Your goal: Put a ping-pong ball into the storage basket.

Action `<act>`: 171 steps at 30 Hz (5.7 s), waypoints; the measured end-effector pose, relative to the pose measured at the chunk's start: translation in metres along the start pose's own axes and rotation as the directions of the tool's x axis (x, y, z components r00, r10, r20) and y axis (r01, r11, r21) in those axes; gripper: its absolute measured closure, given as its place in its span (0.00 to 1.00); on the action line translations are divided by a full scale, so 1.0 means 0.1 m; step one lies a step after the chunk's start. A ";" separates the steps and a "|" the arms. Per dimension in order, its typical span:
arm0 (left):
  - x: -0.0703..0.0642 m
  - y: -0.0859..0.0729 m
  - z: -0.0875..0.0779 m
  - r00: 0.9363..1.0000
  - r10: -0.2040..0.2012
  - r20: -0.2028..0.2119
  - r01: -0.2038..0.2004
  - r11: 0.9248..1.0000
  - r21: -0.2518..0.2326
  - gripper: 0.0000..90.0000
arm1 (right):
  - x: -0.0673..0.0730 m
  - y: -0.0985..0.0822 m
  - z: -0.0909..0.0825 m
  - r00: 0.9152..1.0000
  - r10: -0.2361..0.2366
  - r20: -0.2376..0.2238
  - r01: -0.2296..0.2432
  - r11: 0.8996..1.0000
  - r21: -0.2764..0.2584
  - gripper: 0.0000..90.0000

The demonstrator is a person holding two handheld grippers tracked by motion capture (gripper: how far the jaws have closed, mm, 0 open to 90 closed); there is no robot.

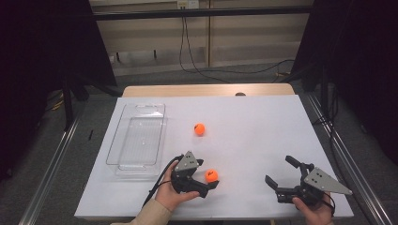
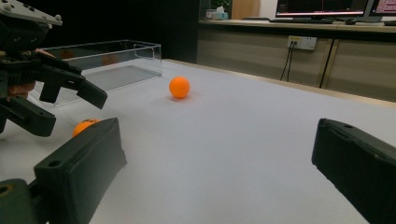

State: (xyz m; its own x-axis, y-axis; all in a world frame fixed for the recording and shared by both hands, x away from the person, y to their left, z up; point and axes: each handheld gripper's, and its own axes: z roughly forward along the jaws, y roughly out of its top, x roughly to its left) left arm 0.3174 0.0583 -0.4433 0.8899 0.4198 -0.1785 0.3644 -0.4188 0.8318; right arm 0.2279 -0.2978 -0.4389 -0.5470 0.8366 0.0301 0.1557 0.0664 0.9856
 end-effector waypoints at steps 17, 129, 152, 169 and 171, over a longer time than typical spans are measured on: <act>-0.01 0.03 0.06 1.000 0.005 -0.006 -0.005 0.998 0.062 0.17 | 0.00 0.00 0.00 1.000 0.003 0.001 -0.003 1.000 -0.001 0.02; 0.13 0.24 -0.01 0.995 -0.096 -0.037 0.100 0.985 0.139 0.57 | -0.02 0.00 -0.02 1.000 0.021 -0.004 -0.022 1.000 -0.020 0.02; 0.19 0.32 -0.09 0.993 -0.113 -0.038 0.117 0.984 0.137 0.57 | -0.02 0.00 -0.02 1.000 0.028 -0.004 -0.028 0.999 -0.023 0.02; 0.25 0.34 -0.15 0.991 -0.128 -0.046 0.133 0.983 0.128 0.57 | -0.02 0.01 -0.02 1.000 0.027 -0.005 -0.027 0.999 -0.024 0.02; 0.25 0.35 -0.17 0.990 -0.137 -0.047 0.141 0.982 0.124 0.57 | -0.02 0.01 -0.02 1.000 0.027 -0.005 -0.027 0.999 -0.025 0.02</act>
State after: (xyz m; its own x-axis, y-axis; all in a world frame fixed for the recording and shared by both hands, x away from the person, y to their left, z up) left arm 0.3477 0.0677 -0.4103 0.8179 0.5104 -0.2655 0.5179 -0.4521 0.7262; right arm 0.2274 -0.3007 -0.4380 -0.5470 0.8352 0.0572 0.1500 0.0305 0.9882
